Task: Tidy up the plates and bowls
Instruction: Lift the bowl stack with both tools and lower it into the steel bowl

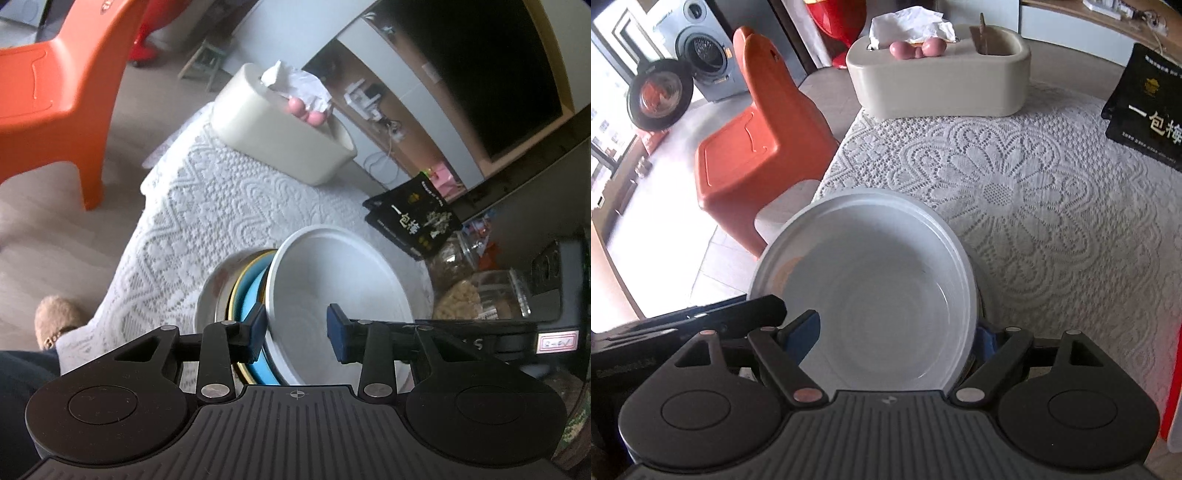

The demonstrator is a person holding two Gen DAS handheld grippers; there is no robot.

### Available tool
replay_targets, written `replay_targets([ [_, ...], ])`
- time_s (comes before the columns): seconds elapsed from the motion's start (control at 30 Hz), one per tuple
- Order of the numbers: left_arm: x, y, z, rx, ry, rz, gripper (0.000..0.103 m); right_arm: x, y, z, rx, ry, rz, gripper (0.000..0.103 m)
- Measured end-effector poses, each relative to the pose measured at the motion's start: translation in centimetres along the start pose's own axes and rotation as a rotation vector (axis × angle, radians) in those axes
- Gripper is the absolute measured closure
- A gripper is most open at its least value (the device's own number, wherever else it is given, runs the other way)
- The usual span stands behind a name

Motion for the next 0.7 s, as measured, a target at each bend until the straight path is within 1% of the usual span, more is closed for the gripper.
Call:
replay_targets([
  [0.17,-0.8,-0.2,0.2,-0.008,-0.029,-0.008,0.064,-0.9,-0.4,0.3,0.038,-0.057,0.045,0.019],
  [0.27,-1.0,0.0,0.4,-0.025,-0.04,0.001,0.064,-1.2,-0.6,0.4,0.042,-0.075,0.055,0.019],
  [0.37,-1.1,0.2,0.4,-0.042,-0.042,0.005,0.065,-1.3,-0.7,0.1,0.052,-0.075,0.067,0.019],
  [0.43,-1.5,0.0,0.5,-0.042,-0.062,0.012,0.065,-1.4,-0.9,-0.1,0.057,-0.084,0.069,0.019],
  [0.53,-2.4,-1.0,0.6,-0.019,-0.114,0.016,0.065,-2.3,-1.4,-0.2,0.049,-0.127,0.04,0.019],
  [0.63,-3.4,-2.3,0.5,0.026,-0.178,0.035,0.065,-3.9,-2.3,-0.4,0.028,-0.197,-0.009,0.019],
  [0.7,-3.7,-3.5,0.3,0.05,-0.202,0.042,0.065,-5.1,-3.1,-0.9,0.031,-0.24,-0.023,0.018],
])
Point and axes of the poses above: each gripper's, at about its wrist camera, not at the fingertips, and x roughly the way its jaws point, y to its left, z to its top, the point moved 9 cm from there along x, roughly the way its jaws point, and after that the axes turned 15 degrees about -x, right-handed, at the moved point
